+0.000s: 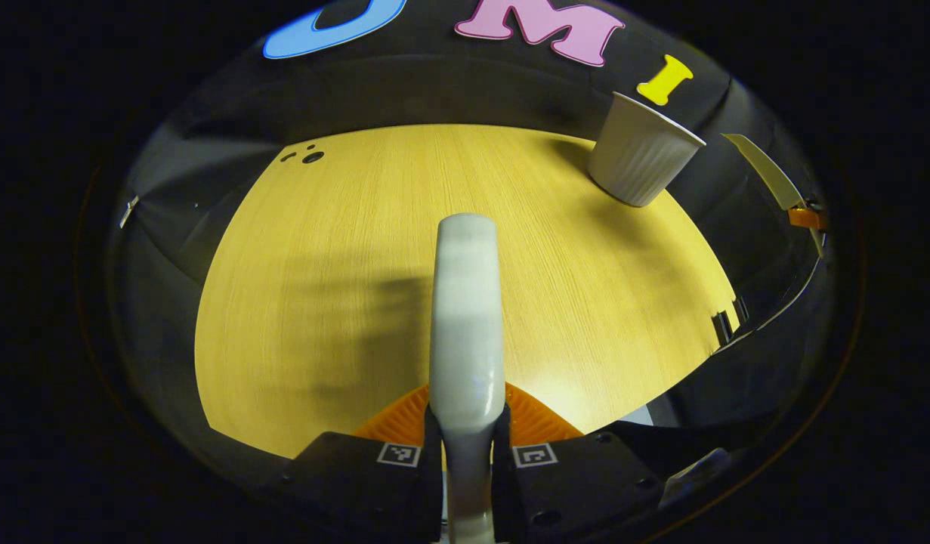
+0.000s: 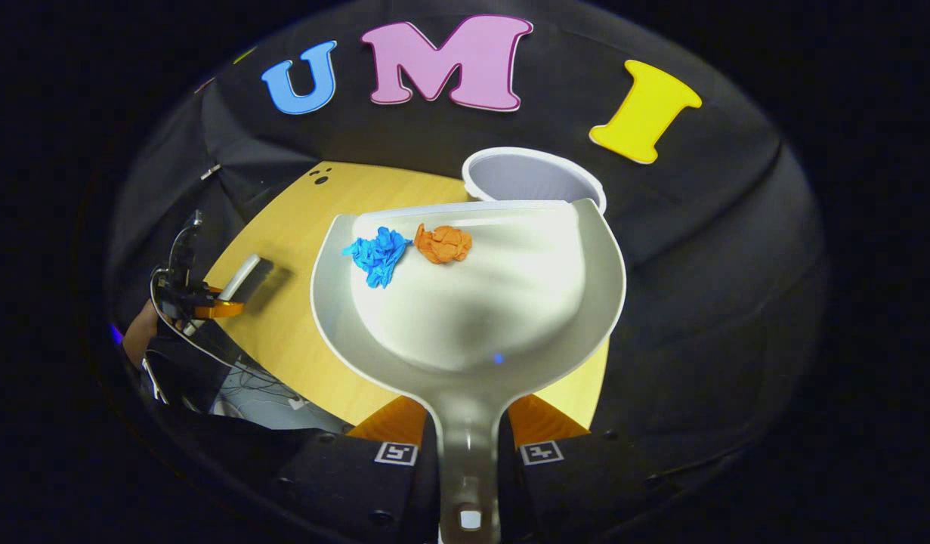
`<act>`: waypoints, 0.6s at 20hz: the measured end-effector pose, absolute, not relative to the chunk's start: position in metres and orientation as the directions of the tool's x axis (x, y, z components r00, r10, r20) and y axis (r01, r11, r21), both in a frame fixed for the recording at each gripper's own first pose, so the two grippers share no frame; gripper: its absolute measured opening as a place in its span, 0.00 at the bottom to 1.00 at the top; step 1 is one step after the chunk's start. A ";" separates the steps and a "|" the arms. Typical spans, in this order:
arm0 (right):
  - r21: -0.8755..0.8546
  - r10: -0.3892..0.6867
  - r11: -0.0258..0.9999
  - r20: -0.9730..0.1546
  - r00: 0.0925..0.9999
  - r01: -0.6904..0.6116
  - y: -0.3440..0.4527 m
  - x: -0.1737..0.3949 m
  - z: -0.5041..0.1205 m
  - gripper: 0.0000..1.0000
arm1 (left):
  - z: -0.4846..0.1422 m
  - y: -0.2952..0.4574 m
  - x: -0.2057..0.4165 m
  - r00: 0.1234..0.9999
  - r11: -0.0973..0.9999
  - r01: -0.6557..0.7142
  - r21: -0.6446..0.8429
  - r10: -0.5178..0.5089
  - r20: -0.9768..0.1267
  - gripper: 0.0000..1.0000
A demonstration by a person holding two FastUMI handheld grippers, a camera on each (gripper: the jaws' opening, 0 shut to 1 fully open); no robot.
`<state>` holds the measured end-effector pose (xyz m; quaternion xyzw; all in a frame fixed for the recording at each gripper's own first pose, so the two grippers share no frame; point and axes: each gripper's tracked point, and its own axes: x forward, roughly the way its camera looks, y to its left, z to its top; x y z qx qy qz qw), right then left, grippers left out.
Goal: Pick up the small broom and dustpan from the desktop, sweep the trash into the dustpan with the broom, and then empty the trash into the garbage bin.
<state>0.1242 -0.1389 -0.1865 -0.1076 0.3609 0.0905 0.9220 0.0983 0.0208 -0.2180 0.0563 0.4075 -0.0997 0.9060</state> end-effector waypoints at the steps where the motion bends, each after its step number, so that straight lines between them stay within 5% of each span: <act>1: -0.134 0.088 0.961 -0.680 0.728 -0.242 -0.147 0.134 -0.178 0.34 | -0.216 0.021 0.097 0.651 0.976 0.218 0.023 -0.128 -0.748 0.30; 12: -0.150 0.059 0.971 -0.606 0.793 -0.187 -0.187 0.276 -0.163 0.34 | -0.205 0.015 0.082 0.680 0.999 0.054 -0.003 -0.039 -0.732 0.31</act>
